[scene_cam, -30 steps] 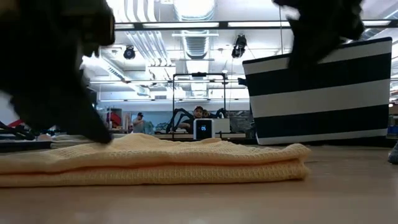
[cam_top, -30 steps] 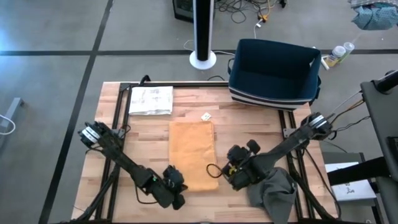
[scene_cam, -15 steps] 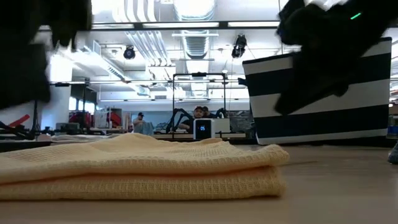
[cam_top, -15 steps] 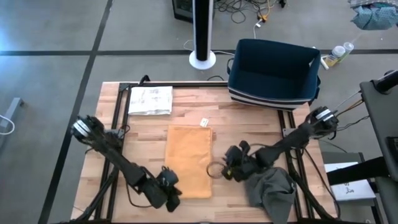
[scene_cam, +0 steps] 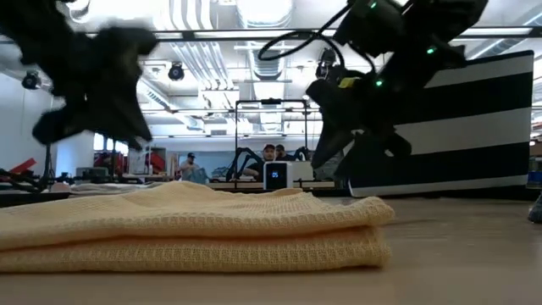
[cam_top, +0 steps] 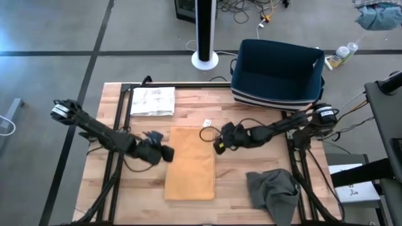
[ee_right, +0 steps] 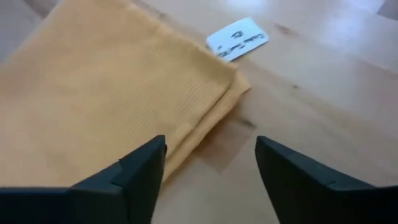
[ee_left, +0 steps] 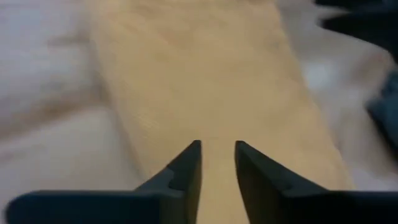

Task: Fold towel
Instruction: Fold the yellow towel

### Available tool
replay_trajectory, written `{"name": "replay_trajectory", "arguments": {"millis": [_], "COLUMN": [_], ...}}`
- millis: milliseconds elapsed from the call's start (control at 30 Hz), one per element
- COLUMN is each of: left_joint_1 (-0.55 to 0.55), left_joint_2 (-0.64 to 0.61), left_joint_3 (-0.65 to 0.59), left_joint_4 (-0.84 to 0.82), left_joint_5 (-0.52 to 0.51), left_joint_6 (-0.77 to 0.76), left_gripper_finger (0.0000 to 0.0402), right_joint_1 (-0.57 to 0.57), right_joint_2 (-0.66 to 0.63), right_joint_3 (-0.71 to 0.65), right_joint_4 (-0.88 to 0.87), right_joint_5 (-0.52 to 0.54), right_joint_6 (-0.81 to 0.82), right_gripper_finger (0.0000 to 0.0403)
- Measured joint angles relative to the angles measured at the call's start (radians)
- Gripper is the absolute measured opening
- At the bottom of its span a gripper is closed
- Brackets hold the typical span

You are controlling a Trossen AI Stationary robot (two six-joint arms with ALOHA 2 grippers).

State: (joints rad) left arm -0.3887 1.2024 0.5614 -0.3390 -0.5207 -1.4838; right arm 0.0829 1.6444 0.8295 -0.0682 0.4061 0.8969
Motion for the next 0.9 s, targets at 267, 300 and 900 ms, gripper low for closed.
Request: {"name": "replay_trajectory", "arguments": {"millis": [267, 300, 900], "left_joint_1": [0.299, 0.336, 0.518], "left_joint_2": [-0.125, -0.122, 0.071], "left_joint_3": [-0.219, -0.241, -0.311], "left_joint_4": [0.136, 0.211, 0.589], "left_joint_5": [0.118, 0.163, 0.302], "left_joint_6": [0.145, 0.177, 0.378], "left_gripper_finger": [0.0193, 0.0201, 0.0190], "right_joint_1": [-0.036, -0.036, -0.036], "right_joint_2": [0.000, 0.004, 0.120], "right_joint_3": [0.001, 0.001, 0.015], "right_joint_4": [0.014, 0.025, 0.170], "right_joint_5": [-0.025, -0.025, -0.103], "right_joint_6": [-0.008, -0.008, 0.049], "right_gripper_finger": [0.0299, 0.0301, 0.0310]}}
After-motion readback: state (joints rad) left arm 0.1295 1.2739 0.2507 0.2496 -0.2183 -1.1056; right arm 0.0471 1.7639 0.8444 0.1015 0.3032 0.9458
